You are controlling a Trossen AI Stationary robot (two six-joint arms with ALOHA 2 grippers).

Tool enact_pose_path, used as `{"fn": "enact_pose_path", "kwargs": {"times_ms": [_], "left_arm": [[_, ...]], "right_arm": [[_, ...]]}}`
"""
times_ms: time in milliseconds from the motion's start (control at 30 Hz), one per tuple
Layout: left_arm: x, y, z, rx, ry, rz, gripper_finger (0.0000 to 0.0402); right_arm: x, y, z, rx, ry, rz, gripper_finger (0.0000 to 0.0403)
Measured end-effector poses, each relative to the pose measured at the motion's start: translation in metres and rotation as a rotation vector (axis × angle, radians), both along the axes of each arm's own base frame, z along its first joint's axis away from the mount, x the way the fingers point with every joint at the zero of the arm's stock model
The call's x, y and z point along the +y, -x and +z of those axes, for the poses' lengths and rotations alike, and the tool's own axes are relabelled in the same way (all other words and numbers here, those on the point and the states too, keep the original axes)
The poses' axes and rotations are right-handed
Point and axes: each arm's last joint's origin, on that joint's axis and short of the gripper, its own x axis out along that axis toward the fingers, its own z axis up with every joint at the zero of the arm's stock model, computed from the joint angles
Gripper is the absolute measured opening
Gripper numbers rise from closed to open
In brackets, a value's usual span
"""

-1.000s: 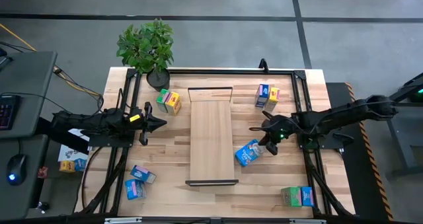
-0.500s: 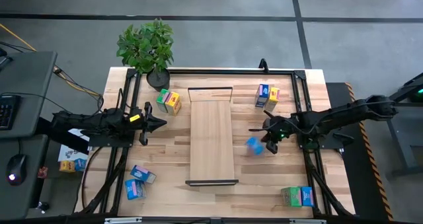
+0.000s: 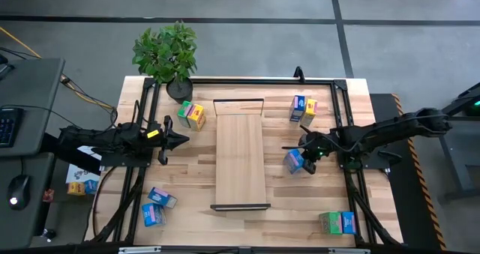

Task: Stack cereal on shelf
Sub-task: Put the top right light blue cereal box on the shelf

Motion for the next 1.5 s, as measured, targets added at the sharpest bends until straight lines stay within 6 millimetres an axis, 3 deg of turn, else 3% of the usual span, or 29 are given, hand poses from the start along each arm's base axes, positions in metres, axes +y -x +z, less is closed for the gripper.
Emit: {"fn": "enact_pose_path", "kwargs": {"times_ms": [333, 433, 567, 700, 833, 933, 1267, 1367, 1500], "left_arm": [[0.000, 0.000, 0.000, 0.000, 0.000, 0.000, 0.0000], [0.000, 0.000, 0.000, 0.000, 0.000, 0.000, 0.0000], [0.000, 0.000, 0.000, 0.000, 0.000, 0.000, 0.0000], [0.000, 0.000, 0.000, 0.000, 0.000, 0.000, 0.0000], [0.000, 0.000, 0.000, 0.000, 0.000, 0.000, 0.0000], [0.000, 0.000, 0.000, 0.000, 0.000, 0.000, 0.0000], [0.000, 0.000, 0.000, 0.000, 0.000, 0.000, 0.0000], [0.000, 0.000, 0.000, 0.000, 0.000, 0.000, 0.0000], [0.000, 0.000, 0.000, 0.000, 0.000, 0.000, 0.0000]], "right_arm": [[-0.017, 0.006, 0.035, 0.086, 0.116, -0.069, 0.0000], [-0.022, 0.007, 0.061, 0.087, 0.105, -0.116, 0.0000], [-0.026, 0.009, 0.112, 0.053, 0.114, -0.172, 0.0000], [-0.026, 0.007, 0.160, -0.104, 0.018, -0.319, 0.0000], [-0.027, 0.000, 0.188, -0.250, -0.107, -0.441, 0.0009], [-0.025, -0.005, 0.197, -0.261, -0.172, -0.421, 0.0048], [-0.004, -0.032, 0.201, -0.130, -0.322, -0.263, 0.0254], [0.007, -0.034, 0.192, 0.046, -0.328, -0.304, 0.0279], [0.023, -0.035, 0.178, 0.227, -0.222, -0.441, 0.0283]]}}
